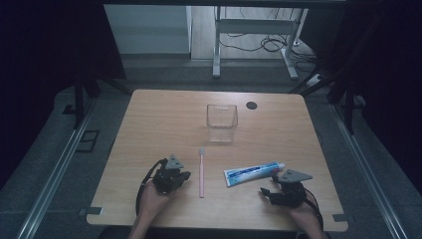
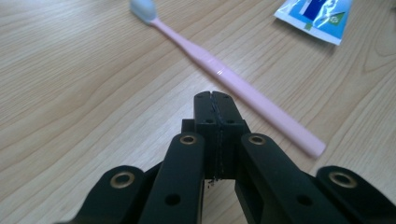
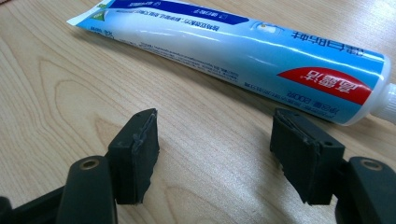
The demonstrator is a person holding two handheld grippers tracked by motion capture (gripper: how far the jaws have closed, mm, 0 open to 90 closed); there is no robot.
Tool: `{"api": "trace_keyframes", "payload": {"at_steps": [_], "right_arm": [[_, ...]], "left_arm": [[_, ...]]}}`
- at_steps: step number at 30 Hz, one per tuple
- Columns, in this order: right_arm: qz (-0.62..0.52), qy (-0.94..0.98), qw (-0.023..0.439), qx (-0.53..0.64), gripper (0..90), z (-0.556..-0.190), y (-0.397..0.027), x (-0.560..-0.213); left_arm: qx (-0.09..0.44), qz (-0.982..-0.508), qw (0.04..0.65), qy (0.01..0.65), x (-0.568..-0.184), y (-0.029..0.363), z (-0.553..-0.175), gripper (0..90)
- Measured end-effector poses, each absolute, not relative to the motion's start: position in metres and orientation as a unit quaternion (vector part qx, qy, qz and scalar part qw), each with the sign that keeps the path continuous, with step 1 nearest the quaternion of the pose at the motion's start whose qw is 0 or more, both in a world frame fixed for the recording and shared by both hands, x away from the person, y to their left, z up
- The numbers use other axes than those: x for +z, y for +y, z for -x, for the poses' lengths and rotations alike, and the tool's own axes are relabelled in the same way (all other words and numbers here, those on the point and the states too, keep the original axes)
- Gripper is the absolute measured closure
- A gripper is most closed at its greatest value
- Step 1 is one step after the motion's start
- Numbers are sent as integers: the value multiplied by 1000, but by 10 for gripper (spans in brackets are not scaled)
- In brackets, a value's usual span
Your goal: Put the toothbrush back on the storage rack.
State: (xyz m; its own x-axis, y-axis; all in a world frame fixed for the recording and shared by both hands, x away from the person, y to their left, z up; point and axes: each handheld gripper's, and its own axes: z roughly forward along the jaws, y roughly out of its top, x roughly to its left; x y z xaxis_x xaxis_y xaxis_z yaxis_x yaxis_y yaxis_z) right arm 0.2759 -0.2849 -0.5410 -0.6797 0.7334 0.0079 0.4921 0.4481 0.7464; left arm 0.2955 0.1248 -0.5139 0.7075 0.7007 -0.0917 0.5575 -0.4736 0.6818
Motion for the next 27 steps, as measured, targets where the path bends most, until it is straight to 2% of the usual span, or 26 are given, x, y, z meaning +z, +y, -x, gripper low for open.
{"api": "trace_keyframes", "payload": {"at_steps": [27], "right_arm": [[-367,836,159,376,317,-276,-285,-541]], "left_arm": [[60,-879,342,327,-523,64,-302,895]]}}
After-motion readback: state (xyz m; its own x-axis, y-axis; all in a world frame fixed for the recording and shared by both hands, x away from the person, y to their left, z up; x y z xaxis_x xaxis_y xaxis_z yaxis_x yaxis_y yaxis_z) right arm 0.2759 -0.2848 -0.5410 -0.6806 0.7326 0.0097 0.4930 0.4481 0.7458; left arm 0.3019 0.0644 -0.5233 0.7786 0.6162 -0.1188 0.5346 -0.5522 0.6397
